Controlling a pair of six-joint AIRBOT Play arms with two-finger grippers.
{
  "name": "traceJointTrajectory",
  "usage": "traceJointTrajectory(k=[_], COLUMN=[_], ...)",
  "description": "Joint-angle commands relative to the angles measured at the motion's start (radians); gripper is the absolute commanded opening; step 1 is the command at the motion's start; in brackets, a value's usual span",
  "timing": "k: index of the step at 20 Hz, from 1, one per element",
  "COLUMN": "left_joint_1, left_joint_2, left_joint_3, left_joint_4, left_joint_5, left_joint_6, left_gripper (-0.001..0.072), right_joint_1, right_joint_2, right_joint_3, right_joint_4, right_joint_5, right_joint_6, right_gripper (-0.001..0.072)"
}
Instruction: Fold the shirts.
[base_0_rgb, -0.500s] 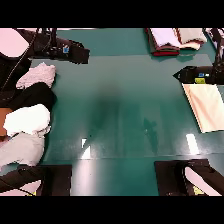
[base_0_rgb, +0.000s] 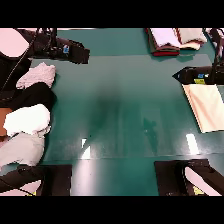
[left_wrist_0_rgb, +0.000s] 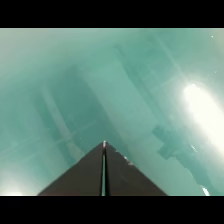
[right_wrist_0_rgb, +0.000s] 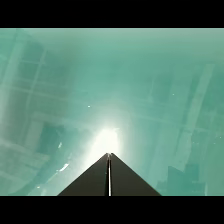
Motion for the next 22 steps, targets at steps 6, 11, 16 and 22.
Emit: traceJointTrajectory(k=[6, 11, 16, 22], left_joint_1=[0.022, 0.312, 0.508, 0.560], left_joint_2=[-0.006, -0.128, -0.367, -0.541], left_joint_3=[0.000, 0.000, 0.000, 0.000], left_joint_4=[0.308, 0.449, 0.432, 0.428], left_joint_5=[0.146, 0.103, 0.076, 0.203], left_joint_6=[-0.069, -0.179, -0.200, -0.199], left_gripper=[0.0589, 0.0589, 0.0589, 0.0589], right_joint_1=[0.000, 0.000, 0.000, 0.000], right_joint_2=[0.001, 0.001, 0.001, 0.001], right_joint_3=[0.001, 0.001, 0.001, 0.001], right_joint_4=[0.001, 0.001, 0.007, 0.008], right_joint_5=[0.010, 0.008, 0.009, 0.010], right_joint_6=[0.001, 0.001, 0.001, 0.001], right_gripper=[0.0011, 0.0012, 0.0012, 0.0012])
